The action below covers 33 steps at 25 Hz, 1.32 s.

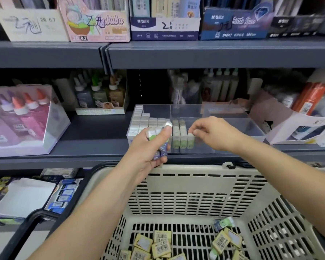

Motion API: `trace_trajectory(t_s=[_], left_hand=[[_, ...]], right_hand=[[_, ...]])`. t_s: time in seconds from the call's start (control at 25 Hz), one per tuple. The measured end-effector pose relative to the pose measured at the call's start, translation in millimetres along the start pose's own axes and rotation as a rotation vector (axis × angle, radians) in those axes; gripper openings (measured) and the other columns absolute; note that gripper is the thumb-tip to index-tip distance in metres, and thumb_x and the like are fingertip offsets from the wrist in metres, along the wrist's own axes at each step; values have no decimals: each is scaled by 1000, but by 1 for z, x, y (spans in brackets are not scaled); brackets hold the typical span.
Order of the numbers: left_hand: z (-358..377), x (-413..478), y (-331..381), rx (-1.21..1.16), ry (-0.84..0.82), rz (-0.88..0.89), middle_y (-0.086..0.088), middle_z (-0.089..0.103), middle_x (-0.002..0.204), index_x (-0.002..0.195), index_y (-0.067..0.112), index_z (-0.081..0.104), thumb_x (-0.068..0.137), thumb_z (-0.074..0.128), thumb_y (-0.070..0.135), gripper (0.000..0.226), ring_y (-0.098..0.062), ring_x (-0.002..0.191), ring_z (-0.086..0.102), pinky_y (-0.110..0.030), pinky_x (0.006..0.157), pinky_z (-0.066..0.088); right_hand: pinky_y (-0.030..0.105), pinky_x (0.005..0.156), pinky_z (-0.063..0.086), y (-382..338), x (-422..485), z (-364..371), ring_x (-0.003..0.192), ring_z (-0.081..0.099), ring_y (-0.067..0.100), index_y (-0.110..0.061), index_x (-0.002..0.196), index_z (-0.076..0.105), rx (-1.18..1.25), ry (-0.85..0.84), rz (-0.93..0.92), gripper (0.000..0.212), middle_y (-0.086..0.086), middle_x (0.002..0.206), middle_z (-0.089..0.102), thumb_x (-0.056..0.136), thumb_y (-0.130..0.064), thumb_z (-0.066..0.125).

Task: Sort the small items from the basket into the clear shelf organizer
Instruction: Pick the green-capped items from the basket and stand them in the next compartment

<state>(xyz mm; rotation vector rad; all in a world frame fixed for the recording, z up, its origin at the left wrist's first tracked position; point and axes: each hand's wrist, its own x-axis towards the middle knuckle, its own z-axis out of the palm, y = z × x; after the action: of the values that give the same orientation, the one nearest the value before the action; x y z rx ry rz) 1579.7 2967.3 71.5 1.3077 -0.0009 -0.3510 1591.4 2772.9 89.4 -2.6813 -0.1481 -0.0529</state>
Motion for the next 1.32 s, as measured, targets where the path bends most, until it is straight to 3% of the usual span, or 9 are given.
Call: trace_trajectory(t_s=[0.28, 0.36, 0.48, 0.6, 0.72, 0.84, 0.96, 1.2, 1.32], left_hand=[[3, 0, -2, -146, -84, -72, -1, 64, 63, 87, 13, 54, 56, 76, 28, 41, -11, 56, 60, -19, 40, 41], [5, -1, -3, -139, -99, -67, -2, 61, 65, 85, 13, 53, 56, 75, 26, 38, -11, 55, 53, -17, 37, 37], [11, -2, -4, -79, -109, -17, 4, 60, 58, 84, 16, 53, 62, 73, 24, 31, -6, 47, 51, -16, 38, 37], [16, -1, -7, -23, -94, 16, 3, 64, 64, 87, 17, 54, 78, 69, 18, 18, -7, 51, 55, -18, 42, 41], [12, 1, -4, -68, -10, 17, -1, 65, 66, 87, 13, 51, 86, 60, 5, 11, -10, 58, 61, -20, 43, 43], [4, 2, -1, -14, -7, 75, 3, 65, 60, 90, 12, 52, 87, 57, 3, 11, -7, 59, 63, -19, 46, 47], [-2, 0, -3, 34, -26, 102, 1, 68, 70, 93, 9, 54, 87, 61, 8, 10, -7, 65, 67, -19, 51, 51], [-4, 3, -8, 2, 1, 101, 0, 70, 79, 94, 10, 56, 84, 65, 8, 13, -10, 72, 70, -20, 54, 54], [-3, 5, -10, 35, 2, 111, -2, 69, 83, 93, 12, 57, 84, 66, 9, 13, -11, 76, 71, -21, 56, 54]], right_hand=[[25, 75, 41, -2, -3, -5, 82, 57, 9, -26, 108, 64, -58, 18, -50, 22, -11, 85, 63, 94, -25, 47], [25, 73, 45, -13, -9, -5, 75, 61, 6, -19, 97, 67, 106, 154, -65, 21, -8, 84, 67, 93, -29, 49], [21, 62, 53, -31, -18, -6, 61, 65, 6, -14, 83, 69, 443, 70, -59, 21, -5, 68, 69, 90, -29, 56], [19, 56, 54, -34, -21, -12, 57, 63, 6, -13, 82, 67, 557, -21, -34, 9, 1, 63, 67, 88, -11, 60], [15, 54, 52, -22, -10, -34, 54, 63, 3, -9, 88, 64, 705, 118, 27, 6, 4, 69, 68, 87, -5, 60], [23, 70, 55, -9, 6, -44, 66, 68, 10, -17, 85, 63, 416, 246, 36, 9, 7, 78, 70, 86, -9, 62], [22, 72, 52, -4, 12, -30, 70, 66, 5, -28, 79, 60, 156, 162, 50, 14, -1, 76, 71, 86, -16, 63], [30, 81, 55, -4, 12, -5, 72, 66, 7, -27, 72, 61, 250, 58, 97, 26, -9, 69, 65, 90, -9, 56], [26, 78, 47, -3, 15, 1, 85, 62, 13, -24, 80, 62, 114, 30, 86, 16, -11, 76, 60, 91, -14, 55]])
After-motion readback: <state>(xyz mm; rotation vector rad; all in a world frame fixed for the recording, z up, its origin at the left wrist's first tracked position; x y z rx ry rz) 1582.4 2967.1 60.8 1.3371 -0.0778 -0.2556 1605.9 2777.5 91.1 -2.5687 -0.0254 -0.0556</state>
